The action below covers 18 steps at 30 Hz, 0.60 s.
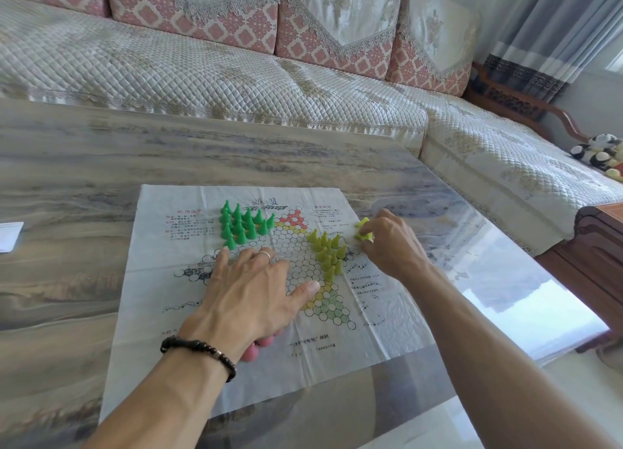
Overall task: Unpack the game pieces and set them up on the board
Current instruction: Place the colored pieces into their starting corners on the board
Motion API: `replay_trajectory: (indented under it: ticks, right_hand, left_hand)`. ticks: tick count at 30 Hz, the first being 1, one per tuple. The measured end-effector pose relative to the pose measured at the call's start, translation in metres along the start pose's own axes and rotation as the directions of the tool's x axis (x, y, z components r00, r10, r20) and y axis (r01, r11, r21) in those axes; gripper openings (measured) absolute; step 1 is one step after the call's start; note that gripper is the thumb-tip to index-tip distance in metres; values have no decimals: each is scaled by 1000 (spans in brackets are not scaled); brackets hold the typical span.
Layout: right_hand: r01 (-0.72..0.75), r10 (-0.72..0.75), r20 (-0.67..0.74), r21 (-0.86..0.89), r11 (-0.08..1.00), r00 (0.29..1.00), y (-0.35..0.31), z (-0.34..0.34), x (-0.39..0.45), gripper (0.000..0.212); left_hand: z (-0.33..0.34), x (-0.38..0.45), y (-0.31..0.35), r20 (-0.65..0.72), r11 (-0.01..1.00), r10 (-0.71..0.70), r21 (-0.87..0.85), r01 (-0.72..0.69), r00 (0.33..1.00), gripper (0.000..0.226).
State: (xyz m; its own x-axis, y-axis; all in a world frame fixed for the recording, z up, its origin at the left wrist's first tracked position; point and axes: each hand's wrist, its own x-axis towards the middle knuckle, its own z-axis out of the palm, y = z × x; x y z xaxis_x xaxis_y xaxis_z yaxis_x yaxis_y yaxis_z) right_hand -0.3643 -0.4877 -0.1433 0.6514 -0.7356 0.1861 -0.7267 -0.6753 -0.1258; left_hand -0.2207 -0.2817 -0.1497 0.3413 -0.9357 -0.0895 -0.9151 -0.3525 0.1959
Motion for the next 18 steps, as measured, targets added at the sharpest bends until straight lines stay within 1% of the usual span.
replay_trajectory:
  ticks: [4,9,13,14,17,18]
  right_hand:
    - [27,-27,-11,-13,1000,1000,-3,-2,1,9]
    - [13,-13,-9,-10,1000,1000,-2,-5,-6,6]
    - [-16,15,-45,-19,1000,999,5,-2,-16,6]
    - [-20,20,-49,-13,1000,999,7,-2,-17,7]
    - [-27,28,-36,24,999,999,8,-4,-21,25]
    - [-30,32,-41,59,998,999,6,-5,-22,26]
  left_hand:
    - [-1,0,0,-7,1000,-1,-1,1,1000,75]
    - [-1,0,0,-12,1000,2,-2,-2,1000,76]
    - [-1,-1,0,-10,1000,3,-11,-3,1000,73]
    - [-1,-1,0,-7,1000,2,-13,-2,1000,72]
    - [-2,-1,0,2,1000,2,-7,-2,1000,71]
    - [-3,-1,1,4,1000,2,-8,-2,1000,71]
